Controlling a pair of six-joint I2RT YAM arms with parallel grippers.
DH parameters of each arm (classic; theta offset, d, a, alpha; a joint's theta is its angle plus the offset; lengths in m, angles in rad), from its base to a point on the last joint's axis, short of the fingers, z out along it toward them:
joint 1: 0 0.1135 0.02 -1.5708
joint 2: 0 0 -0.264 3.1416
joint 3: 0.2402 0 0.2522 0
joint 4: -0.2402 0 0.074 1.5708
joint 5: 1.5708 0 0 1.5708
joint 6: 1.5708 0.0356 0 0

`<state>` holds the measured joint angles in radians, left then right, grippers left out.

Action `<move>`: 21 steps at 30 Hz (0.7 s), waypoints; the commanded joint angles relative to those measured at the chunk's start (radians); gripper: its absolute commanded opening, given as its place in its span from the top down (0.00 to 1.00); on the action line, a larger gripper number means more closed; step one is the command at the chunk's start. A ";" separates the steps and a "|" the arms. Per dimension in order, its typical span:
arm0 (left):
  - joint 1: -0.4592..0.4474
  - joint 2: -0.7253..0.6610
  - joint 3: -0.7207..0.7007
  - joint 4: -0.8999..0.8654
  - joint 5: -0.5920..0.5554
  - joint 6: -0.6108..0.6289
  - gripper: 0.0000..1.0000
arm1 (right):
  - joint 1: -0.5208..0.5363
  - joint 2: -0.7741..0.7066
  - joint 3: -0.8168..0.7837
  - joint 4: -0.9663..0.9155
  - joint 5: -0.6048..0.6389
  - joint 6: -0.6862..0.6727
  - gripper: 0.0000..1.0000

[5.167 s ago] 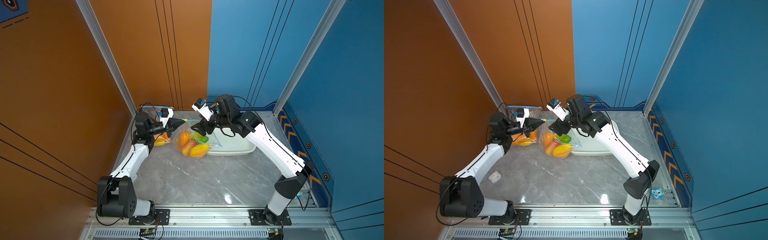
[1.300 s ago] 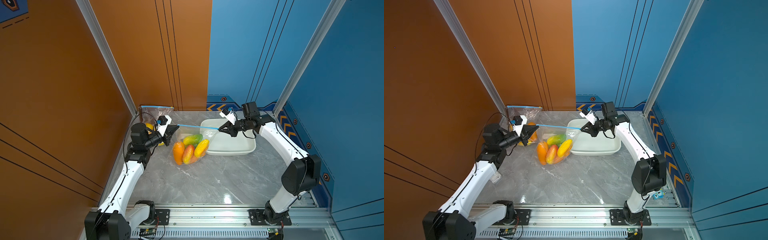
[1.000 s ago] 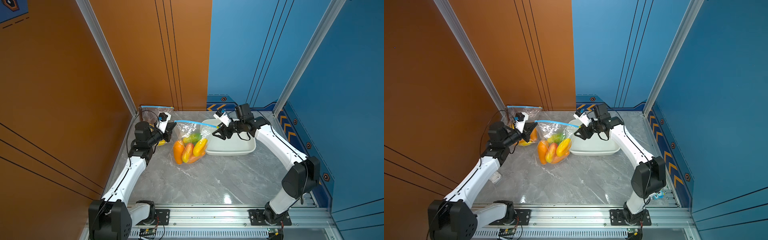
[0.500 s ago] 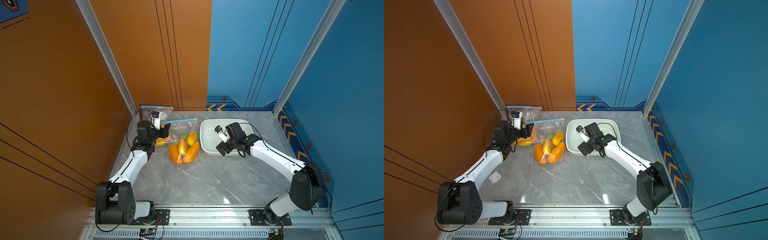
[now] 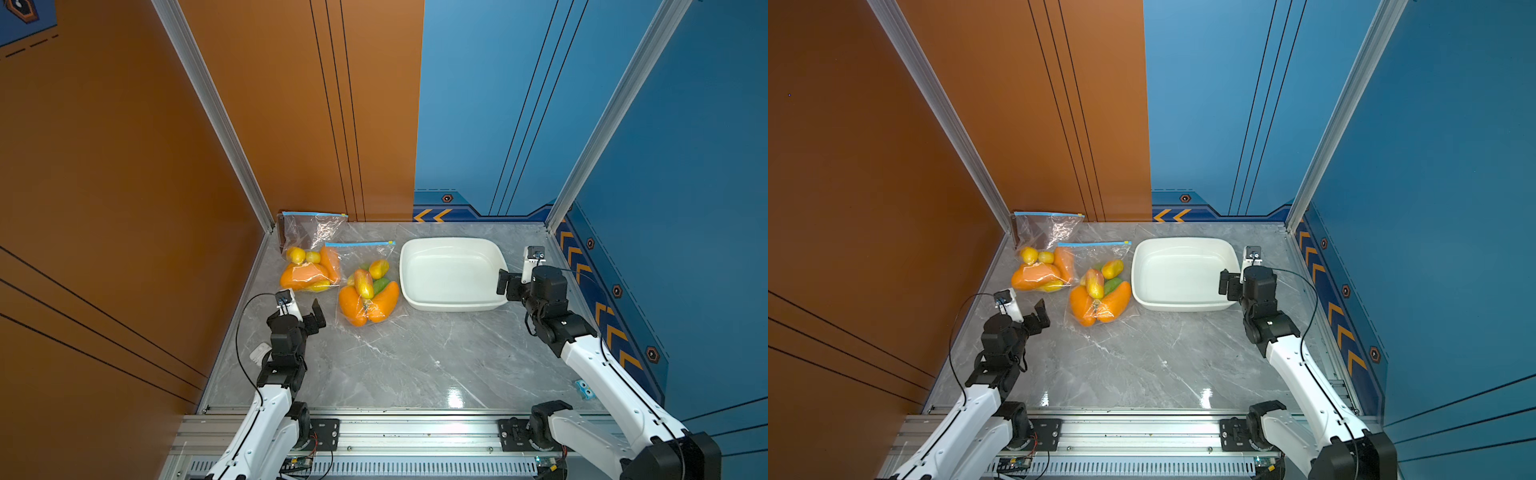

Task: Place the mango in a zip-top bag and seal the zipper
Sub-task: Reset both arms

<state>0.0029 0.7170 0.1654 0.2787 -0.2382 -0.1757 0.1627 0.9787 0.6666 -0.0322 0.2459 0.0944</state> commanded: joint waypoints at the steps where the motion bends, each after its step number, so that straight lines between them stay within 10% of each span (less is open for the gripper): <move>1: 0.040 -0.017 -0.041 0.059 -0.106 0.028 0.02 | -0.062 -0.046 -0.206 0.199 0.087 -0.011 0.00; 14: 0.186 0.599 0.159 0.467 0.269 0.106 0.02 | -0.170 0.167 -0.428 0.716 -0.016 -0.044 0.00; 21: 0.129 0.558 0.103 0.528 0.423 0.157 0.02 | -0.137 0.340 -0.293 0.689 -0.091 -0.061 0.00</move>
<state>0.1696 1.2835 0.3061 0.7017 0.0704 -0.0593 0.0143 1.2823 0.3096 0.6147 0.2081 0.0486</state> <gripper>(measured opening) 0.982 0.998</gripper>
